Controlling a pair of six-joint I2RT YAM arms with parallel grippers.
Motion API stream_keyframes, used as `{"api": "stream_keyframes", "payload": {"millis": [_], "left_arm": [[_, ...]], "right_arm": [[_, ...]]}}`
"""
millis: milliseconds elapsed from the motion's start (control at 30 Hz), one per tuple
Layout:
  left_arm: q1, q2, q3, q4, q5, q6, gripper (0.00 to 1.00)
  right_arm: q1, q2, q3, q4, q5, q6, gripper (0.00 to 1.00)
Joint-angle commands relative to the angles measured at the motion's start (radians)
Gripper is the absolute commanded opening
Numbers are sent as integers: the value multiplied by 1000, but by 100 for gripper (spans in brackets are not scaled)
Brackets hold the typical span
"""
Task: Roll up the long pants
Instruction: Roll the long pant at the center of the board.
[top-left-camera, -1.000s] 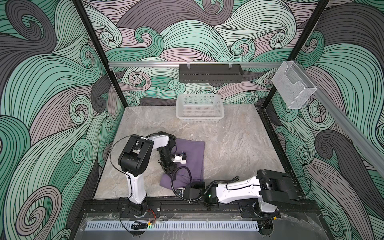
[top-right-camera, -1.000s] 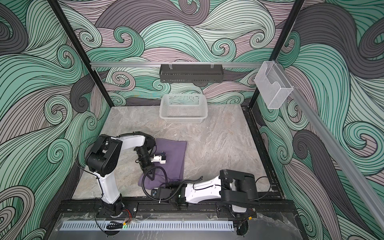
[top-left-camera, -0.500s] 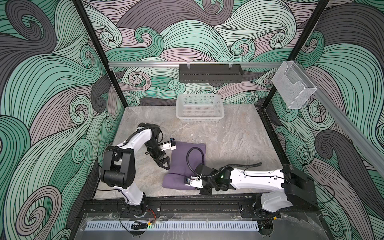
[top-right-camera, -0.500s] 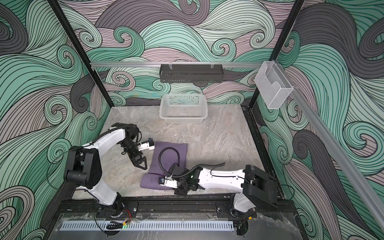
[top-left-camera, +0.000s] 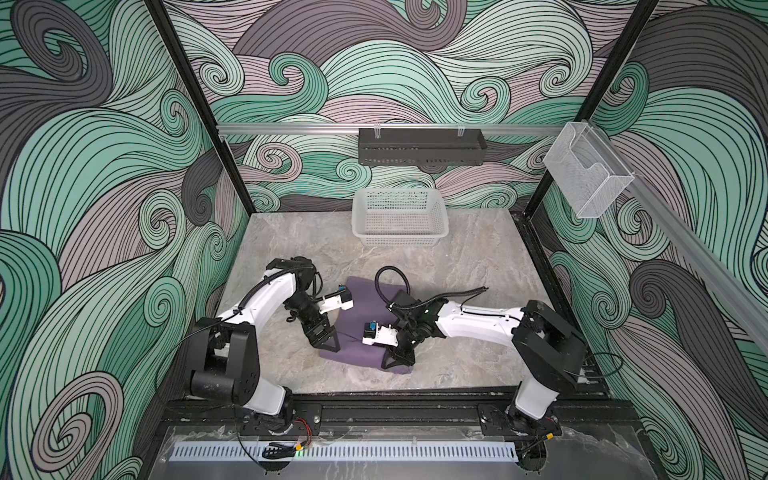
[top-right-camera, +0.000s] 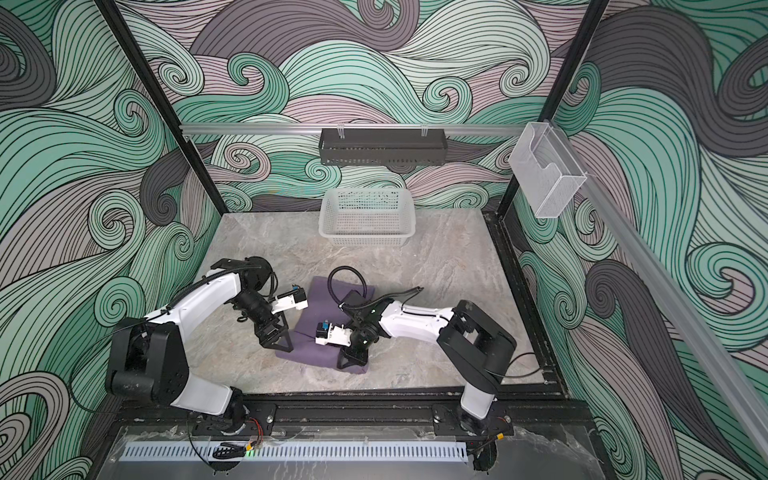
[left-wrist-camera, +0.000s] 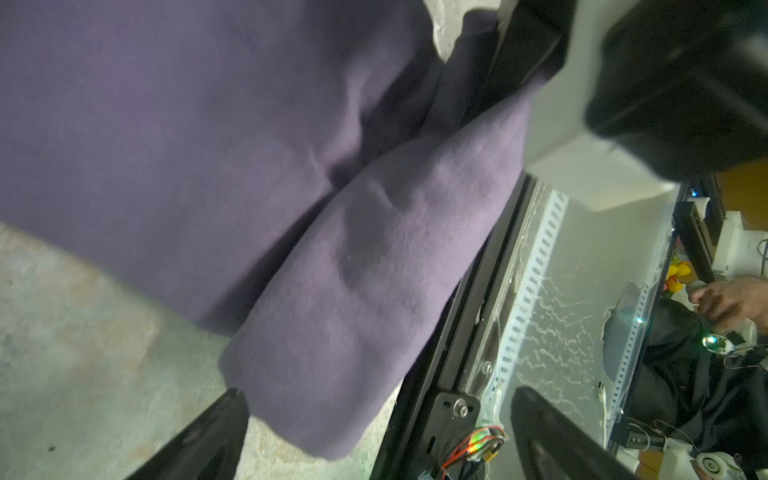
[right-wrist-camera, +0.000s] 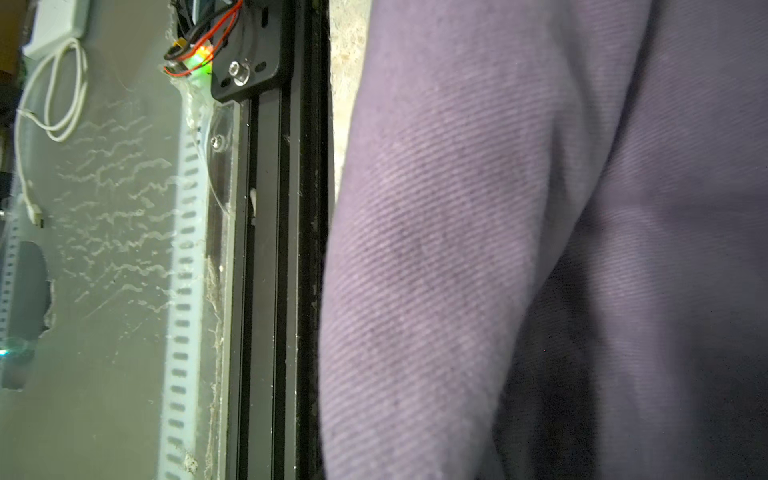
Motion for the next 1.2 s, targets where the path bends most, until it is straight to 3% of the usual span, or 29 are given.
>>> {"api": "stream_keyframes", "payload": {"millis": [0,233,467,667,933,1000,1033,1133,1167], "left_arm": [[-3,45,9,21,114,56,99],[-13,65,-13,111,168,86,98],[-54,35,-78,56,202,216,99],[-102,11,-149,107,178,235,99],[-172,119,-121,157,118,180,99],[-183,143,-119,182,89,156,91],[-187,150,-119,191,79,146,75],[-196,147,-116,233,46,73,0],[-199,145,-109,227,32,61,0]], "right_arm": [[-18,23,20,-31,-126,-32,12],[-63,26,33,-64,-201,-58,13],[-174,156,174,-263,-415,-160,8],[-195,230,258,-391,-439,-231,6],[-195,270,277,-443,-436,-252,6],[-197,272,279,-451,-429,-255,6],[-196,274,281,-451,-426,-254,6],[-194,278,324,-509,-416,-259,7],[-195,272,337,-531,-408,-264,7]]}}
